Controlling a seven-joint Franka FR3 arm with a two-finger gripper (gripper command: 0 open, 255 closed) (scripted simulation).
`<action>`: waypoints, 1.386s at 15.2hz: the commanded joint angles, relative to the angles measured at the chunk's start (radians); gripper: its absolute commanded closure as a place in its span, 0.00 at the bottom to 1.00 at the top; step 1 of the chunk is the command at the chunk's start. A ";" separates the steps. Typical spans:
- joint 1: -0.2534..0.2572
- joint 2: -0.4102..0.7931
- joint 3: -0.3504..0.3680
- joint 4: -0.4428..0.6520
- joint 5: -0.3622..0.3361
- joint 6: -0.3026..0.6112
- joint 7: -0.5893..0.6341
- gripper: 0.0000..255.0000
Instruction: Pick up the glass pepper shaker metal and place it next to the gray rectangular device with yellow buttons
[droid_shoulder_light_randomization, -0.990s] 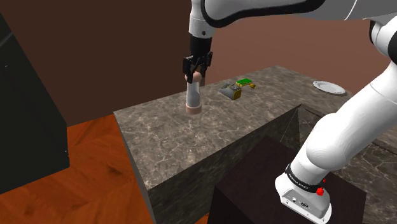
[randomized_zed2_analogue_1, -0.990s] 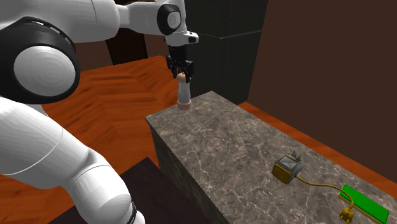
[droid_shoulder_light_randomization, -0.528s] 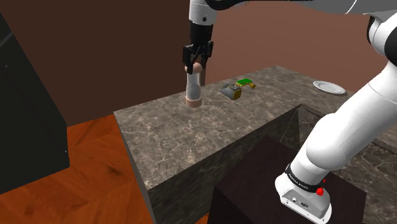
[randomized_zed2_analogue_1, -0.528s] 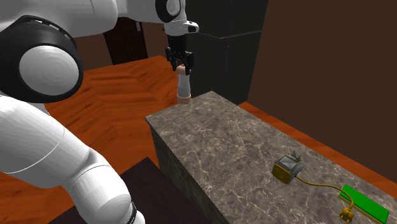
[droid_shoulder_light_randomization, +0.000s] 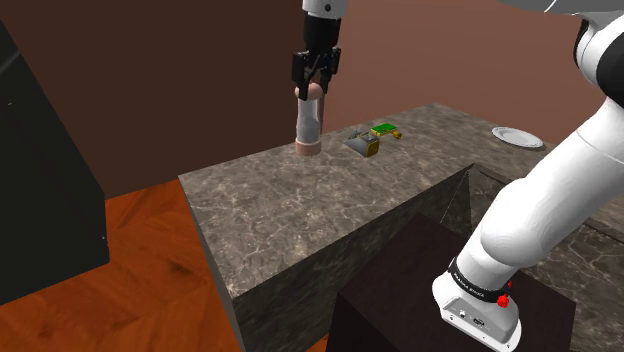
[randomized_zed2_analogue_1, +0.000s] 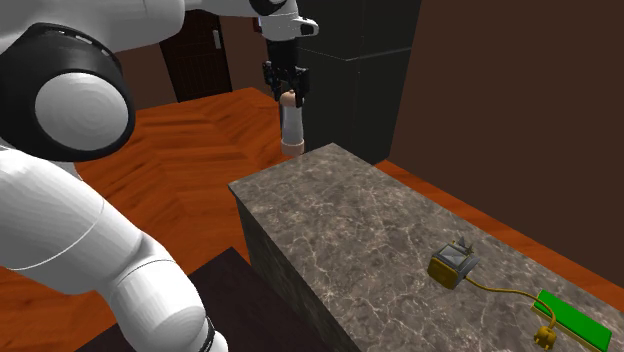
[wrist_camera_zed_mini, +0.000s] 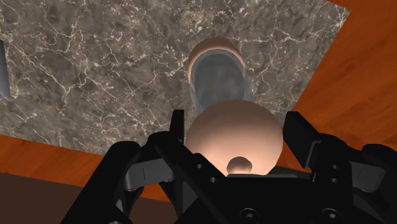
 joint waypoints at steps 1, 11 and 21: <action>-0.017 -0.009 -0.028 -0.011 0.000 0.001 -0.046 1.00; -0.111 0.008 -0.181 0.002 -0.013 -0.003 -0.290 1.00; -0.209 0.130 -0.319 0.139 -0.014 -0.026 -0.525 1.00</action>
